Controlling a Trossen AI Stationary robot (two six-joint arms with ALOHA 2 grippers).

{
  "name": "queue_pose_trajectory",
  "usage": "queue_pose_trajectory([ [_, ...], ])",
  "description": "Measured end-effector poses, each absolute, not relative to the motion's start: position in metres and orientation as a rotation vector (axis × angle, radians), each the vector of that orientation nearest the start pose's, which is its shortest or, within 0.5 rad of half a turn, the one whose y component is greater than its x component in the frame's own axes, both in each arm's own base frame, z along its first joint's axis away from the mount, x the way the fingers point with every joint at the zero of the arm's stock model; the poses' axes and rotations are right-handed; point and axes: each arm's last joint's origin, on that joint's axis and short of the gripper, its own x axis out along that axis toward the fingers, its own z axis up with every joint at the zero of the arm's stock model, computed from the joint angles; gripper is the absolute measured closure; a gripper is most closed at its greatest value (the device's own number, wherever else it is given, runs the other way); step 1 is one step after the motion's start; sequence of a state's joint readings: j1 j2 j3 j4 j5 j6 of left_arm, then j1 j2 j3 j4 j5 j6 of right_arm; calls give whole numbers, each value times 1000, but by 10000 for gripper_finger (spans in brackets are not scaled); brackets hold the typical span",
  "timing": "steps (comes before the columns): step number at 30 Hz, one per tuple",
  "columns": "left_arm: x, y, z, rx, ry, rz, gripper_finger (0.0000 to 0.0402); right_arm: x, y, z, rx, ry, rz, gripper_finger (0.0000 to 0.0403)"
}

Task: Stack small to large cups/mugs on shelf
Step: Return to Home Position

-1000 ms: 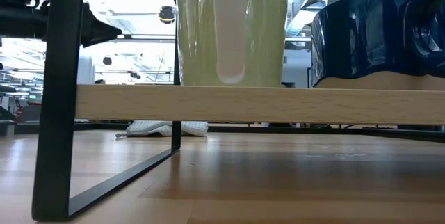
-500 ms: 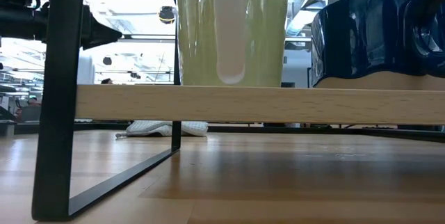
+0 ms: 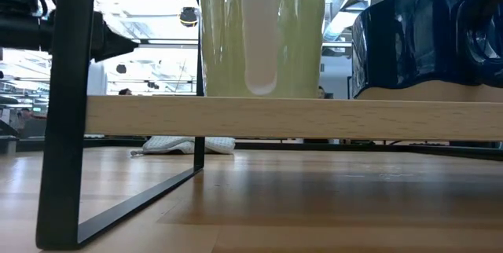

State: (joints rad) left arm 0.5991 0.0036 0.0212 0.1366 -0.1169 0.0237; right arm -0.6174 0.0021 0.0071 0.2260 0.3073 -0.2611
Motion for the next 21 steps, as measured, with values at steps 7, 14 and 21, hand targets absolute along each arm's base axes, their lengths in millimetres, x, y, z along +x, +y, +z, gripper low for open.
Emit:
queue_pose_trajectory([
  [7,77,58,176,32,-96,742,235,71,-61,186,-277,-107,-948,317],
  [14,77,58,175,39,-91,739,235,71,-62,186,-276,-104,-949,317],
  [21,78,58,171,30,-51,743,235,71,-62,186,-275,-102,-956,317],
])
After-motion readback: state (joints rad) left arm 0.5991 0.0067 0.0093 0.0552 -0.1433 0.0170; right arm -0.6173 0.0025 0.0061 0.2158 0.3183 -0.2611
